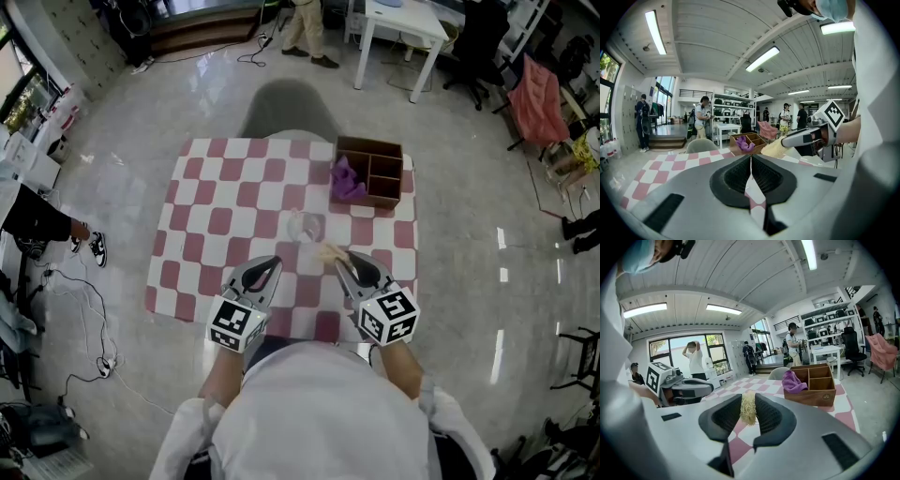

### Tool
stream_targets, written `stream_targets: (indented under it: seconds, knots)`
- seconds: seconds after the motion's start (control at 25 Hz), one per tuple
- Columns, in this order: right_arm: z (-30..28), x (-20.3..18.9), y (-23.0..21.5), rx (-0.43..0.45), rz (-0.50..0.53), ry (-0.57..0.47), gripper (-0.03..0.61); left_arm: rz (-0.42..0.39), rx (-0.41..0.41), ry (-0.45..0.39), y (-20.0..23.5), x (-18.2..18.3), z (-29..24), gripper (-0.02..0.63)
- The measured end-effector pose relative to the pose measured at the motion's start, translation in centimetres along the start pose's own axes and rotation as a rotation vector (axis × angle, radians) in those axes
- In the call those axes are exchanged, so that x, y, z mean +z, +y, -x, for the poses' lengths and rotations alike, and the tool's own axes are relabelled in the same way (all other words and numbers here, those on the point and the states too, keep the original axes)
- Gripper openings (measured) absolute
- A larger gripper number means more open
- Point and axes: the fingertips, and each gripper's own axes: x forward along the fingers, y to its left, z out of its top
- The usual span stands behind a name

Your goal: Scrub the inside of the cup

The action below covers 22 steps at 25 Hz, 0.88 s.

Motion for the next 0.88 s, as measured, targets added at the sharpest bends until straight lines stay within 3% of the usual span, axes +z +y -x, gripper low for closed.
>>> stream_targets:
  seconds: [0.88]
  knots:
    - [0.12, 0.04, 0.38, -0.009, 0.007, 0.002, 0.103, 0.005, -0.004, 0.010, 0.07, -0.31, 0.60, 0.037]
